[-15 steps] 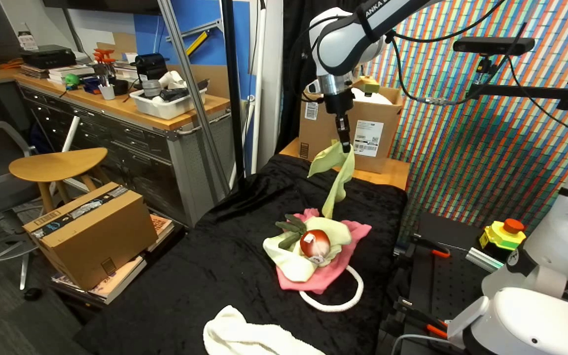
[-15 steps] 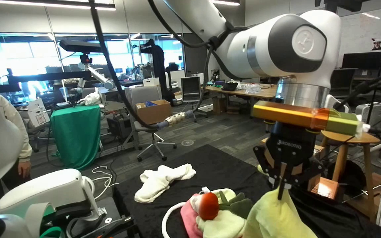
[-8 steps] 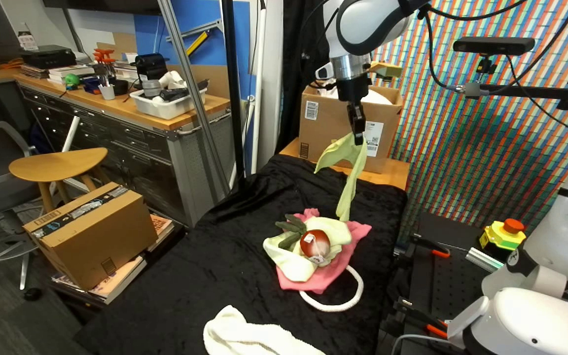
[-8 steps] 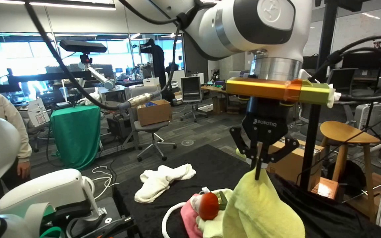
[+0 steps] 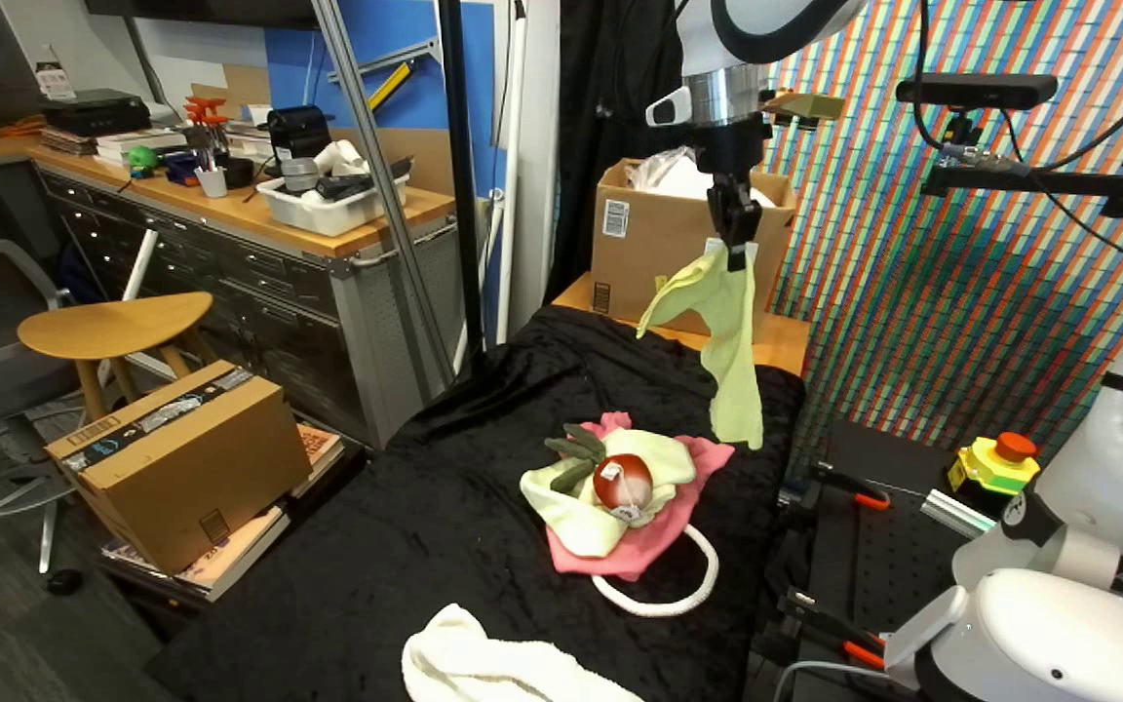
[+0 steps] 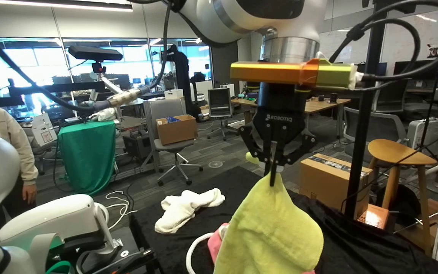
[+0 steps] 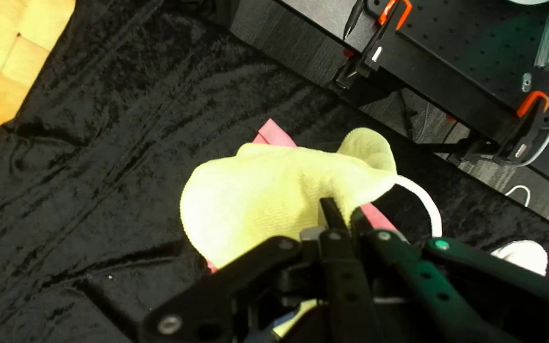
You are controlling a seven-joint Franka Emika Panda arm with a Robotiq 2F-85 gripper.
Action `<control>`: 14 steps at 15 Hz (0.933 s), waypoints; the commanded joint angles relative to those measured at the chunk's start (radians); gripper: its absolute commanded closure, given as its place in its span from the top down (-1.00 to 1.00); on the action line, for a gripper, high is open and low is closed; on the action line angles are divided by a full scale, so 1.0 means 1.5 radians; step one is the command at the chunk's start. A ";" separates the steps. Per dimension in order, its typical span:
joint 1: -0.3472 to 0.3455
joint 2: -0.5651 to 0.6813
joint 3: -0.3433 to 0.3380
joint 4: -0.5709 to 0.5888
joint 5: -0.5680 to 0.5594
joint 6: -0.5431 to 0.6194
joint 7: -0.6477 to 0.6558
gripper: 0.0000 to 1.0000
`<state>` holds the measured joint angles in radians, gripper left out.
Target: Stack the objects on the table together
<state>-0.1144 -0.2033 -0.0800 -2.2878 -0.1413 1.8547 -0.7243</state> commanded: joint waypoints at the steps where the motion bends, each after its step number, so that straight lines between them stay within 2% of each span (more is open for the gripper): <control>1: 0.042 -0.037 0.000 -0.017 0.026 0.001 -0.025 -0.89; 5: 0.086 -0.024 0.018 -0.008 0.074 0.011 -0.005 -0.89; 8: 0.114 -0.004 0.042 -0.003 0.076 0.009 0.008 -0.90; 11: 0.135 0.044 0.070 0.015 0.064 -0.002 0.036 -0.90; 14: 0.149 0.097 0.091 0.021 0.072 0.039 0.071 -0.89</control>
<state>0.0918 -0.1444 0.0337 -2.2946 -0.0384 1.8679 -0.6702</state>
